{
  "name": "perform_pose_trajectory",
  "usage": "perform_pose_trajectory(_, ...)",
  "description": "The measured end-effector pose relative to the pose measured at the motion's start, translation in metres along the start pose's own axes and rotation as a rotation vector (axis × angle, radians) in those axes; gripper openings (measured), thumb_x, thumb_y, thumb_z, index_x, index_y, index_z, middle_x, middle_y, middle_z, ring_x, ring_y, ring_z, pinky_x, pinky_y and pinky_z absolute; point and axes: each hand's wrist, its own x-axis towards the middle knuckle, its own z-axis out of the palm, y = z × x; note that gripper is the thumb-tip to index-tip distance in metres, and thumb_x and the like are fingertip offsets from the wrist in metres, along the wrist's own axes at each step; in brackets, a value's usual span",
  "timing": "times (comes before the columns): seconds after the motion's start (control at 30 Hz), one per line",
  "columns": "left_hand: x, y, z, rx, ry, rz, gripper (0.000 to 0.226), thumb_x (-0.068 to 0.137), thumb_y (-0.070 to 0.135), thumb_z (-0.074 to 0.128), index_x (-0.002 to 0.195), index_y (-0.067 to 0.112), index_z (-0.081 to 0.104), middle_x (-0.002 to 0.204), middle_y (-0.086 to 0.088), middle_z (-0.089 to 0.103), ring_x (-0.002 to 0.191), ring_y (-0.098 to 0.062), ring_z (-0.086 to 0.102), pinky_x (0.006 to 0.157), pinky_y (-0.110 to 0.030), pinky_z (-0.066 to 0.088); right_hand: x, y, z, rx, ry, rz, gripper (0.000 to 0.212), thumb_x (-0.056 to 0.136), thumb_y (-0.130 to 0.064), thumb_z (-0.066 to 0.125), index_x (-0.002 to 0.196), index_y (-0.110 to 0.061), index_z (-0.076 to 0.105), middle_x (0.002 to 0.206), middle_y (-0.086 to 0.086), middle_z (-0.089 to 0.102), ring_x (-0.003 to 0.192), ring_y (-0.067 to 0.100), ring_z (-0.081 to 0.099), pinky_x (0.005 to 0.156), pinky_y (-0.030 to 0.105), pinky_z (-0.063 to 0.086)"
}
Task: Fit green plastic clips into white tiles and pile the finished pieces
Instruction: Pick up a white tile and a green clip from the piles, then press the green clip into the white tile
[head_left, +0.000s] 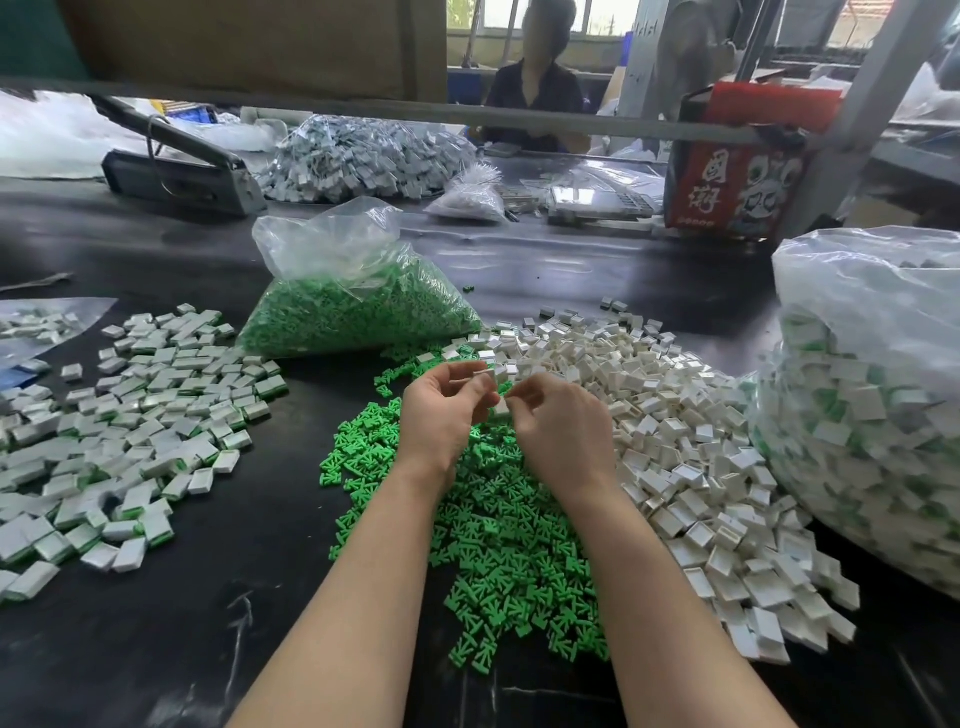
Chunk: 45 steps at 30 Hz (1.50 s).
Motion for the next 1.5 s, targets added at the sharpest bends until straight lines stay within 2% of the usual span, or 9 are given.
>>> perform_pose_trajectory(0.13, -0.003, 0.002, 0.005, -0.026, -0.055, -0.019, 0.012, 0.086, 0.006, 0.072, 0.097, 0.009, 0.067, 0.077, -0.004, 0.075, 0.071, -0.014, 0.073, 0.061, -0.020, 0.054, 0.003, 0.004, -0.010, 0.171, 0.085, 0.054, 0.011, 0.092, -0.021, 0.065, 0.100, -0.017, 0.072, 0.092, -0.003, 0.074, 0.078, 0.010, 0.066, 0.070, 0.019, 0.052)
perform_pose_trajectory(0.23, -0.003, 0.004, 0.005, -0.046, -0.062, -0.028, 0.014, 0.084, 0.008, 0.074, 0.096, 0.009, 0.066, 0.079, -0.005, 0.076, 0.072, -0.015, 0.073, 0.062, -0.021, 0.055, 0.004, 0.007, -0.013, 0.204, 0.076, 0.084, 0.008, 0.090, -0.021, 0.067, 0.097, -0.021, 0.071, 0.089, -0.004, 0.073, 0.075, 0.010, 0.066, 0.068, 0.023, 0.053)
perform_pose_trajectory(0.33, -0.002, 0.006, 0.000, -0.088, -0.031, -0.046, 0.015, 0.084, 0.009, 0.074, 0.097, 0.009, 0.065, 0.081, -0.005, 0.076, 0.074, -0.014, 0.073, 0.061, -0.022, 0.055, 0.003, 0.007, -0.012, 0.163, 0.090, 0.060, 0.006, 0.088, -0.022, 0.070, 0.093, -0.024, 0.072, 0.087, -0.007, 0.072, 0.068, 0.004, 0.062, 0.056, 0.008, 0.039)
perform_pose_trajectory(0.5, -0.001, 0.006, -0.005, -0.124, -0.035, -0.095, 0.019, 0.082, 0.011, 0.075, 0.098, 0.010, 0.066, 0.084, -0.005, 0.077, 0.076, -0.014, 0.073, 0.065, -0.023, 0.057, 0.003, 0.008, -0.012, 0.380, 0.051, 0.120, 0.010, 0.087, -0.017, 0.072, 0.096, -0.018, 0.074, 0.088, -0.003, 0.074, 0.079, 0.011, 0.070, 0.078, 0.033, 0.058)
perform_pose_trajectory(0.7, -0.005, 0.012, -0.003, -0.169, -0.083, -0.128, 0.027, 0.068, 0.018, 0.080, 0.093, 0.010, 0.070, 0.081, -0.003, 0.075, 0.072, -0.012, 0.071, 0.063, -0.020, 0.055, 0.002, 0.004, -0.020, 0.809, 0.039, 0.211, 0.010, 0.084, -0.009, 0.073, 0.092, -0.016, 0.074, 0.087, -0.001, 0.075, 0.084, 0.008, 0.071, 0.075, 0.016, 0.055)
perform_pose_trajectory(0.93, -0.010, 0.016, 0.001, -0.217, -0.176, -0.143, 0.036, 0.066, 0.022, 0.078, 0.098, 0.010, 0.067, 0.094, -0.011, 0.077, 0.083, -0.017, 0.073, 0.071, -0.025, 0.059, 0.005, 0.002, -0.024, 1.153, 0.053, 0.310, 0.011, 0.083, -0.005, 0.072, 0.089, -0.014, 0.073, 0.079, -0.007, 0.074, 0.073, 0.001, 0.068, 0.065, 0.011, 0.049)
perform_pose_trajectory(1.1, -0.013, 0.017, 0.001, -0.182, -0.232, -0.110, 0.037, 0.068, 0.024, 0.077, 0.100, 0.010, 0.065, 0.095, -0.010, 0.077, 0.085, -0.017, 0.073, 0.071, -0.024, 0.058, 0.007, 0.000, -0.024, 1.227, 0.039, 0.343, 0.012, 0.081, -0.006, 0.074, 0.089, -0.014, 0.073, 0.079, -0.003, 0.073, 0.062, 0.001, 0.061, 0.057, 0.012, 0.047)
perform_pose_trajectory(1.33, -0.013, 0.018, 0.001, -0.154, -0.197, -0.099, 0.035, 0.069, 0.023, 0.077, 0.098, 0.009, 0.065, 0.093, -0.010, 0.073, 0.081, -0.015, 0.069, 0.073, -0.025, 0.056, 0.006, -0.001, -0.028, 1.254, -0.014, 0.384, 0.010, 0.088, -0.006, 0.066, 0.091, -0.015, 0.064, 0.085, 0.008, 0.074, 0.064, 0.011, 0.058, 0.061, 0.023, 0.045)
perform_pose_trajectory(1.5, -0.013, 0.018, 0.002, -0.146, -0.223, -0.089, 0.025, 0.090, 0.008, 0.066, 0.112, 0.018, 0.067, 0.087, -0.003, 0.070, 0.077, -0.012, 0.067, 0.074, -0.026, 0.055, 0.006, 0.000, -0.027, 1.186, -0.002, 0.320, 0.013, 0.091, -0.003, 0.061, 0.094, -0.014, 0.067, 0.083, 0.004, 0.067, 0.059, -0.001, 0.059, 0.052, 0.013, 0.045)
